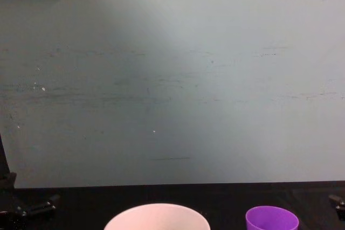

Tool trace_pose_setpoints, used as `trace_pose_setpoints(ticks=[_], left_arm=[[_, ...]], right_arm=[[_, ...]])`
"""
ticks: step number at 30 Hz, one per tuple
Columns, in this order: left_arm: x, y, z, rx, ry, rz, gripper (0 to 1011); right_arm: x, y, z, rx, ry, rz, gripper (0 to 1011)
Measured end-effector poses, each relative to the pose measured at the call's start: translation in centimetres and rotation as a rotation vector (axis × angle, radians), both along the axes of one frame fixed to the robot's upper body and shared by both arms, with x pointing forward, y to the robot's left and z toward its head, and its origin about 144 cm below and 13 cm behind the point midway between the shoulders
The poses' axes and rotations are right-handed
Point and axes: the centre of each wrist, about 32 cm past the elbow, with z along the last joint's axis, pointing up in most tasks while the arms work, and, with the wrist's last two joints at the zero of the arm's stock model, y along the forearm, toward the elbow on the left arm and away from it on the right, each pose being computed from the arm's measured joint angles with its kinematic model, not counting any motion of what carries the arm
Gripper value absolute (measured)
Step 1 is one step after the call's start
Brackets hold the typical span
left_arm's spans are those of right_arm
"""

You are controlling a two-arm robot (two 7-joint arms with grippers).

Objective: Pick up the cup and pour the mung beans from the cup into the bowl.

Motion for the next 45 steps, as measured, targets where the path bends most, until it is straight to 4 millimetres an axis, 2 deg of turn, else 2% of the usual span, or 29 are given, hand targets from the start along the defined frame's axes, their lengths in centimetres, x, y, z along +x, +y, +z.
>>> trace_pose_setpoints(ticks=[4, 16, 25, 35, 45], left_arm=[[0.0, 0.0, 0.0, 0.000, 0.000, 0.000, 1000], [0.0, 0.0, 0.0, 0.000, 0.000, 0.000, 1000], [0.0, 0.0, 0.0, 0.000, 0.000, 0.000, 1000], [0.0, 0.0, 0.0, 0.000, 0.000, 0.000, 1000], [0.0, 0.0, 0.0, 0.000, 0.000, 0.000, 1000]], right_arm=[[-0.3, -0.1, 0.0, 0.000, -0.001, 0.002, 1003], [-4.0, -0.6, 0.5, -0.012, 0.029, 0.062, 1003], [-5.9, 0.3, 0.4, 0.010, 0.084, 0.176, 1003], [-5.7, 2.4, -0.2, 0.059, 0.132, 0.264, 1003], [-3.8, 4.2, -1.3, 0.177, 0.181, 0.292, 1003]])
